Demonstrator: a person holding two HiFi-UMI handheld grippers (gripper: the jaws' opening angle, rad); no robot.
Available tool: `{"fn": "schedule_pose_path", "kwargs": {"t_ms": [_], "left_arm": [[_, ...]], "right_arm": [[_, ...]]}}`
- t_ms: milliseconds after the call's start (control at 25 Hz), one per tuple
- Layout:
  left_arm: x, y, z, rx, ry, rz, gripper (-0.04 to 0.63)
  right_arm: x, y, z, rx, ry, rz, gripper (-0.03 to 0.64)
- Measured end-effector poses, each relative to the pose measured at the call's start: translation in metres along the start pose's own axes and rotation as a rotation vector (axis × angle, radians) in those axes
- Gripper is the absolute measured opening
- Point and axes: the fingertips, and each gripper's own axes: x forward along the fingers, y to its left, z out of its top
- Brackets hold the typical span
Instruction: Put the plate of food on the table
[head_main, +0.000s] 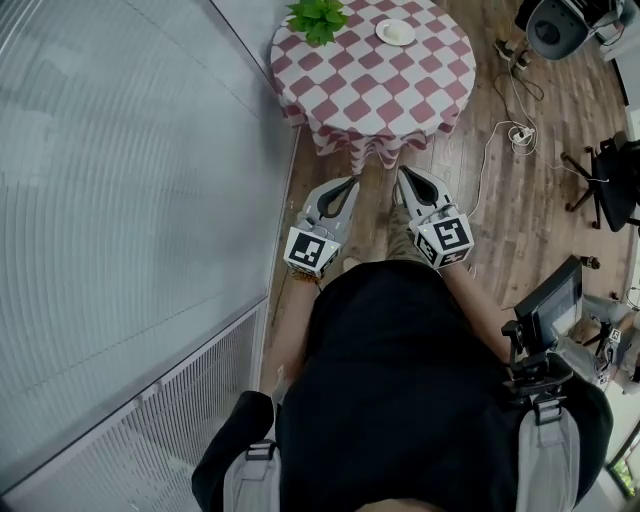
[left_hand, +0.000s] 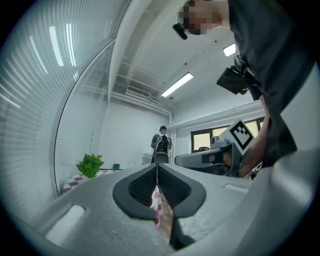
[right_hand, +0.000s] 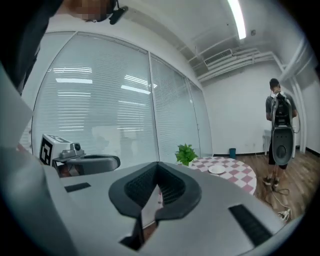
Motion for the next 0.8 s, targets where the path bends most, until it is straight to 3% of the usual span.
{"fn": "schedule_pose_path", "kwargs": {"t_ms": [160, 440, 800], "left_arm": [[0.000, -0.003, -0.017, -0.093, 0.001, -0.010, 0.008], [0.003, -0.005, -0.025, -0.093, 0.027, -0.002, 0.008], [0.000, -0.007, -0.029, -0.097, 0.045, -0.006, 0.008]], "right_arm": [[-0.001, 0.011, -0.014, -0.027, 0.021, 0.045, 0.009], [0.000, 0.026, -0.009, -0.087, 0.023, 0.101, 0.009], [0.001, 0.029, -0.011, -0.079, 0.034, 0.116, 0.009]]}}
